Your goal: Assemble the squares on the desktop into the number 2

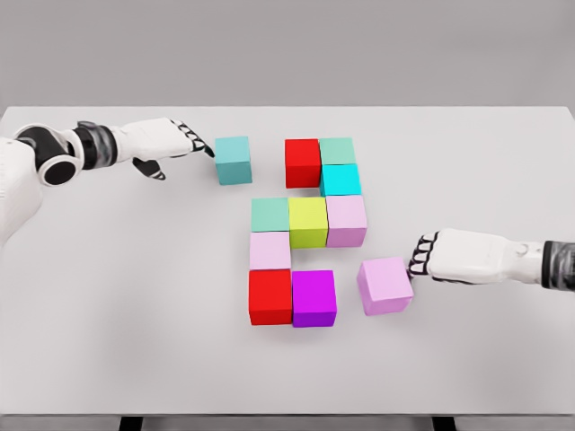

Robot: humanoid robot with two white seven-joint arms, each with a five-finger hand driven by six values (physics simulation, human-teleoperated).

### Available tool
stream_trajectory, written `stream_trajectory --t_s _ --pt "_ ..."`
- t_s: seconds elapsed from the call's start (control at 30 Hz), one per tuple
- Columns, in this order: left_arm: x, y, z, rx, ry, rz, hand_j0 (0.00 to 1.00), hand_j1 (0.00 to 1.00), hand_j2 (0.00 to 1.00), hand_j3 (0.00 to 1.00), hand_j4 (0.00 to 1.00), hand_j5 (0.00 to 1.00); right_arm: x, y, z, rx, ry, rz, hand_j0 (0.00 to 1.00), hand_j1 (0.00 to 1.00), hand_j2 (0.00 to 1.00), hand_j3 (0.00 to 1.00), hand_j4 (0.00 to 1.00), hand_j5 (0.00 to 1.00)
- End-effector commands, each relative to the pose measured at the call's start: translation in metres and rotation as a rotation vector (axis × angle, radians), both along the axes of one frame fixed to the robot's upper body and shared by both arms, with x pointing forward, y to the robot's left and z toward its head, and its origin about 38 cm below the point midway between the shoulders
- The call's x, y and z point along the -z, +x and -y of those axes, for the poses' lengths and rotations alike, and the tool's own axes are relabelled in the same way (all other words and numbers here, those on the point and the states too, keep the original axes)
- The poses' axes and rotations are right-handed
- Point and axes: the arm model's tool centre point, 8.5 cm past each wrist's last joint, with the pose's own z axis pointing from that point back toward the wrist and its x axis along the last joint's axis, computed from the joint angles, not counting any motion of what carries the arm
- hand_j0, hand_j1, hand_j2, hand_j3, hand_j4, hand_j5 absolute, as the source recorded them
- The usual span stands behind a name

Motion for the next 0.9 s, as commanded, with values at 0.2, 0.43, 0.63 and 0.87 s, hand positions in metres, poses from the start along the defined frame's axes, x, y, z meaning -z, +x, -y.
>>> stream_trajectory --t_s 0.2,0.43,0.63,0.87 --pt "0.0 -0.001 0.012 0.023 -0.015 0.003 0.88 0.88 0.88 0.88 0.88 0.88 0.0 -0.01 -0.012 -0.036 0.026 -0.016 0.6 0.6 0.6 0.6 0.6 0.6" --pt "-0.001 -0.002 0.018 0.035 -0.021 0.005 0.88 0.88 0.88 0.88 0.88 0.88 -0.003 -0.015 -0.017 -0.053 0.036 -0.015 0.6 0.6 0.6 0.6 0.6 0.6" --pt "-0.001 -0.002 0.025 0.047 -0.03 0.006 0.88 0.88 0.88 0.88 0.88 0.88 -0.004 -0.011 -0.013 -0.04 0.032 -0.008 0.6 0.6 0.6 0.6 0.6 0.6" --pt "0.0 -0.002 0.029 0.053 -0.033 0.005 0.88 0.88 0.88 0.88 0.88 0.88 -0.001 -0.004 -0.004 -0.005 0.019 -0.006 0.6 0.6 0.6 0.6 0.6 0.6"
